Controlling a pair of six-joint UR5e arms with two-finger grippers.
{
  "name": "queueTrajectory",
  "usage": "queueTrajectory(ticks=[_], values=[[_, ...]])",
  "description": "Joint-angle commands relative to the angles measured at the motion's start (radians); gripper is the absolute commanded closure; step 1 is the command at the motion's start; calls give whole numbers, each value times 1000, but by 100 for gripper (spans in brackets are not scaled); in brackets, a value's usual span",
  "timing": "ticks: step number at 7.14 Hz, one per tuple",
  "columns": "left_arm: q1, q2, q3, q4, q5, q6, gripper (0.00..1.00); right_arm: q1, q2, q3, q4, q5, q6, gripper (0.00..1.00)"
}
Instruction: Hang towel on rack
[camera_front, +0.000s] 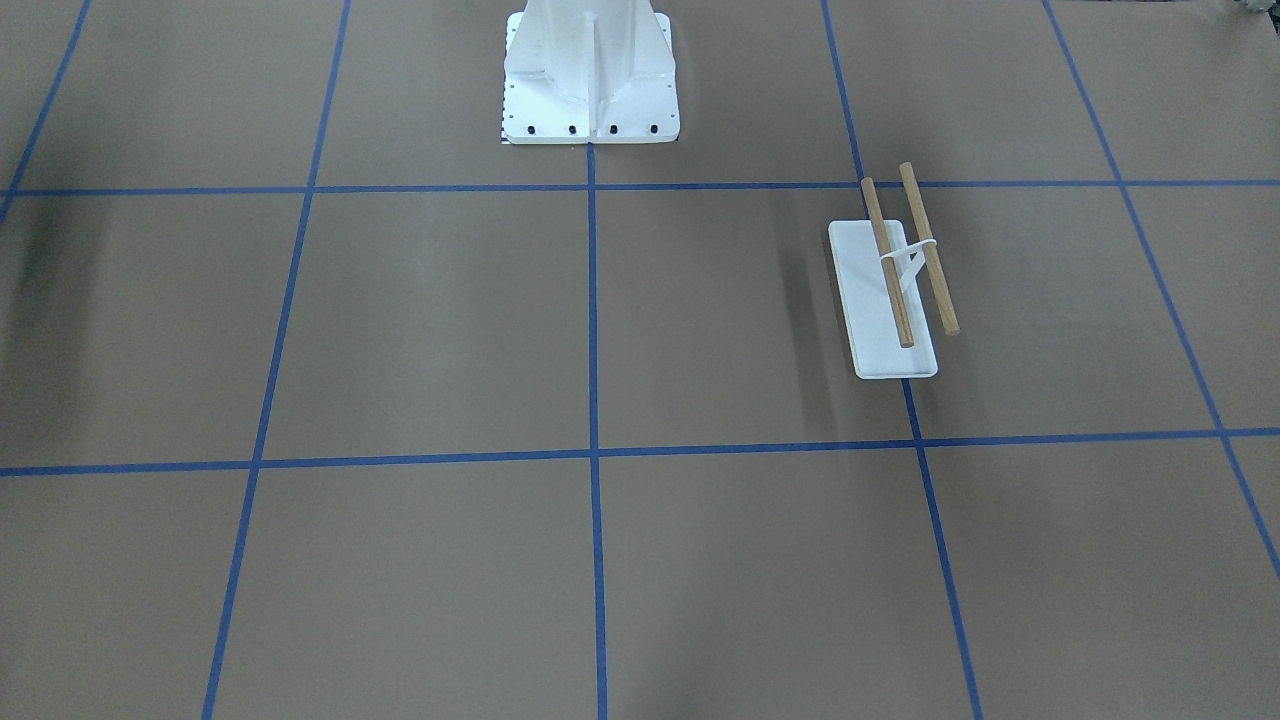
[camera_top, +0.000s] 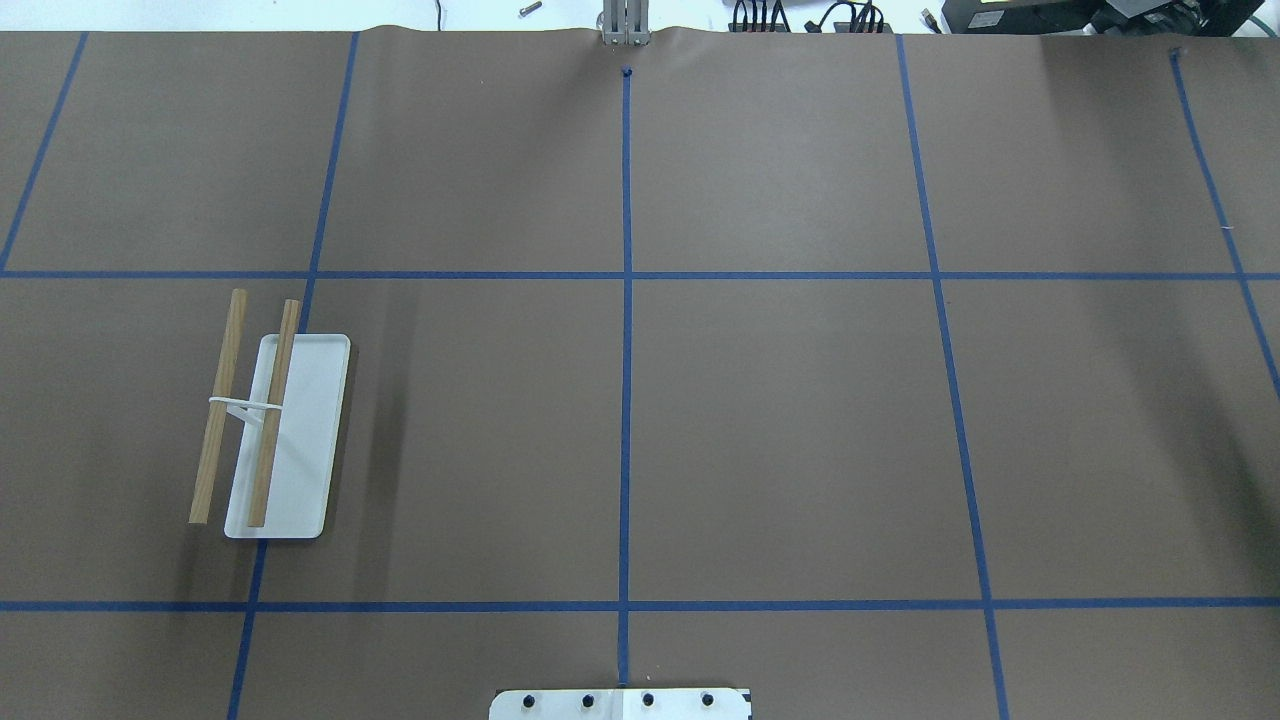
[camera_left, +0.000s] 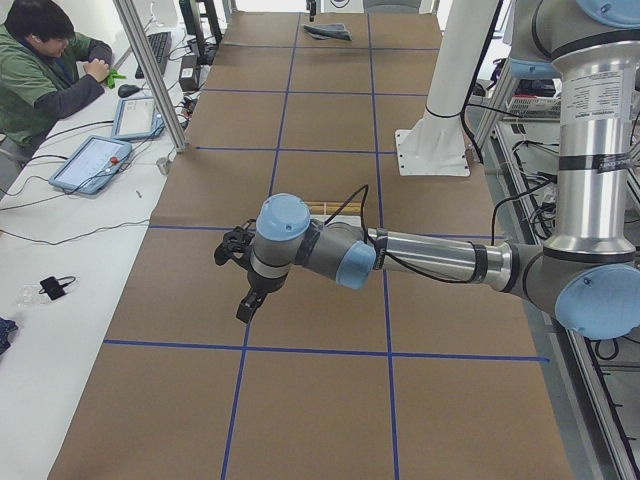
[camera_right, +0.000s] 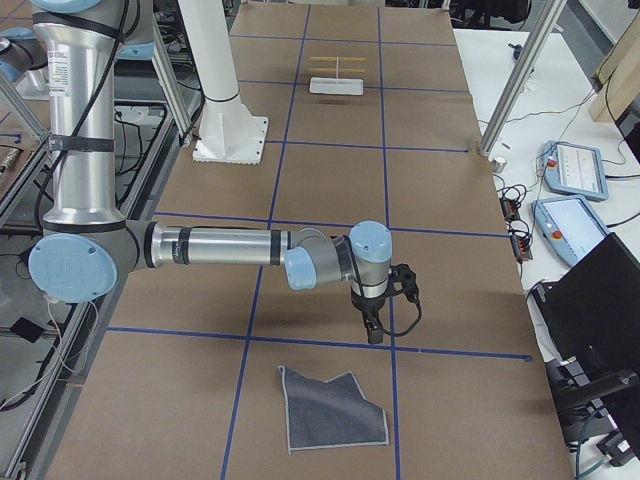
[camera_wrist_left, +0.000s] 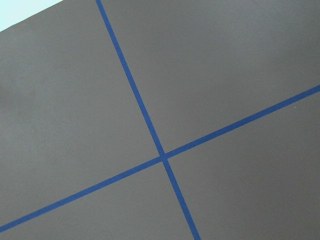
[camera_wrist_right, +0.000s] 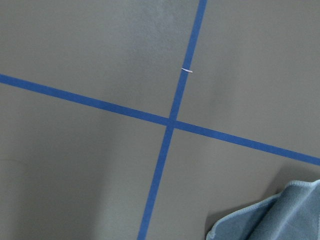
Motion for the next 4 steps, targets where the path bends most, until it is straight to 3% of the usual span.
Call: queueTrajectory(ticks=[1, 2, 4], values=[[2, -2, -2, -5, 0, -3, 0, 0, -38, -199, 272, -7, -1, 0], [2, -4, -2, -7, 1, -5, 0, 0, -42, -275, 347, -7, 4, 0], [0, -4, 1, -5, 0, -8, 0, 0, -47, -305, 379, -68, 2, 1]])
